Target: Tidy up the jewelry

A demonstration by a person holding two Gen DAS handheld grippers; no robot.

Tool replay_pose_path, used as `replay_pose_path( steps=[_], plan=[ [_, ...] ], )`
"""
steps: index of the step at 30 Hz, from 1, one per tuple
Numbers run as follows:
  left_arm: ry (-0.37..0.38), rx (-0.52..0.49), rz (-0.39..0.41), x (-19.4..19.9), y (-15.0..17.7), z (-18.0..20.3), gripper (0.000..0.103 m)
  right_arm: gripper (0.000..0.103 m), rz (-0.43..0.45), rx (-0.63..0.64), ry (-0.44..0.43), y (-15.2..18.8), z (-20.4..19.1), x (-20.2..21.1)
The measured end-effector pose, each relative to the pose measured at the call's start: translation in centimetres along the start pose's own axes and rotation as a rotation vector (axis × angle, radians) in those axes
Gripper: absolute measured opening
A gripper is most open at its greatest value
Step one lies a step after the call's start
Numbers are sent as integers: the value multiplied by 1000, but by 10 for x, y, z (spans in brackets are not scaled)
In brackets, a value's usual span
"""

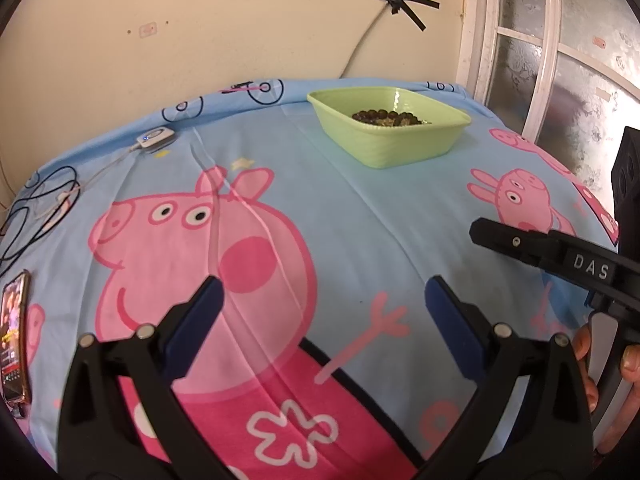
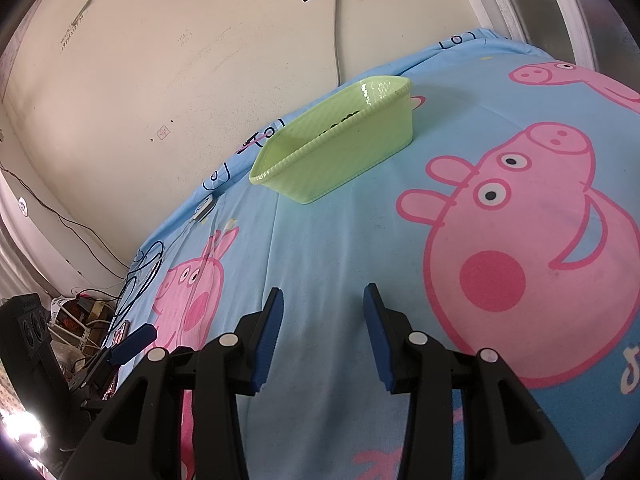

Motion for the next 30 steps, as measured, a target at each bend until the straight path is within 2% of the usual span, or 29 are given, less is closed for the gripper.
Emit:
replay_pose_path(
  steps=[24, 30],
  plan=[
    [3, -2, -1, 1, -1, 2, 97, 17, 0, -1, 0, 0, 0, 1],
    [-20, -30, 0, 0, 0, 5, 97, 17, 1, -2, 1, 1, 0, 1]
  ],
)
Point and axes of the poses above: each gripper's, at about its wrist camera, not at the fingertips, and x roughly against the way its jaws point, z to its right, y to its underside, the point moved 3 cm from there along -x, roughly the way its jaws point, and after that the axes turned 6 degrees about -y, right-handed, at the moved point
